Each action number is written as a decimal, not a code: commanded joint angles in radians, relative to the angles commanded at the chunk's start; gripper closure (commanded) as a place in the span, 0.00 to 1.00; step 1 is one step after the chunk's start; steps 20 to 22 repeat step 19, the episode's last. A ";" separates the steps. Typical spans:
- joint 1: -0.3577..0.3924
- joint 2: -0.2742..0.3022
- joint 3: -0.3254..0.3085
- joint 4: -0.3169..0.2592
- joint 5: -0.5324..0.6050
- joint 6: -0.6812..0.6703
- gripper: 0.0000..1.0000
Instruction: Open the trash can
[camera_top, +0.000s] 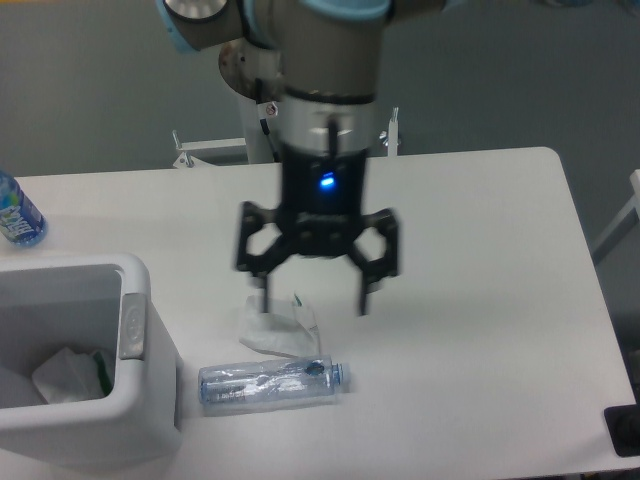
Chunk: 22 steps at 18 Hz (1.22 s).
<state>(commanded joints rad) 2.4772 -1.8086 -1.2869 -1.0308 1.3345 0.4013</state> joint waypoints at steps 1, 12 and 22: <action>0.008 0.000 -0.006 -0.002 0.017 0.061 0.00; 0.066 0.060 -0.141 -0.091 0.324 0.721 0.00; 0.078 0.080 -0.164 -0.086 0.324 0.780 0.00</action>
